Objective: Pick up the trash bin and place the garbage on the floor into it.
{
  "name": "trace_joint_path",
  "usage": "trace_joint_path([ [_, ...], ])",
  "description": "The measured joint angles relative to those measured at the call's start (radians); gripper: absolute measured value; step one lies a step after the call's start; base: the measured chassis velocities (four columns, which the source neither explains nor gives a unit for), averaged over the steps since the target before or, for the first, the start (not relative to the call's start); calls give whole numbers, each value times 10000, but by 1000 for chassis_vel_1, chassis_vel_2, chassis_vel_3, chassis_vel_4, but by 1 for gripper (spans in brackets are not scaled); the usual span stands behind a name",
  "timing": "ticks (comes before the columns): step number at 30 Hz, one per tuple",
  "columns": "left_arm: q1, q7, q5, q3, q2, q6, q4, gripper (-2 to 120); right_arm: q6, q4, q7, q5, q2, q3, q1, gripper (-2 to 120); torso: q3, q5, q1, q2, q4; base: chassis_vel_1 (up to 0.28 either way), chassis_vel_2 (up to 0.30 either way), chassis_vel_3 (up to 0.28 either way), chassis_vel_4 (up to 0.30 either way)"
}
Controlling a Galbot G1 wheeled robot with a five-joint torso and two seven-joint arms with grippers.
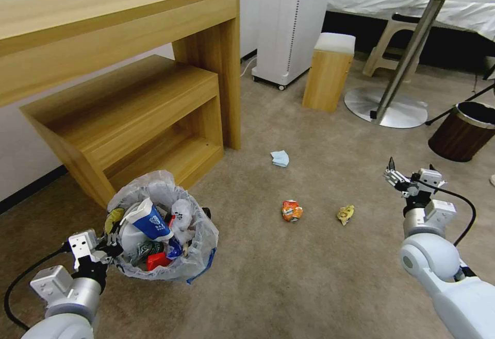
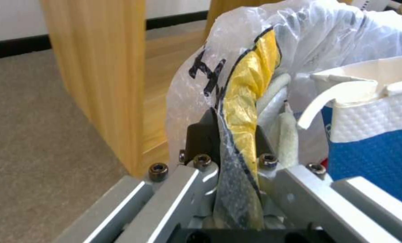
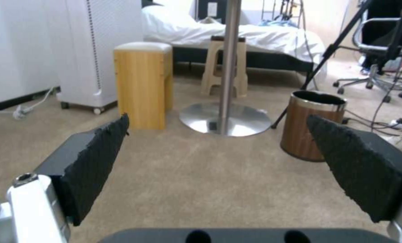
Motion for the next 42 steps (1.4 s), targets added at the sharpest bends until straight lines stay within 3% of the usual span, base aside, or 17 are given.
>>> trace_joint_path([
  [42,666,56,-167,29,51,108,-511,3,580,35,-381,-514,335,-24,-321,100,1,0,0,0,0,-1,-1,-1,-1],
])
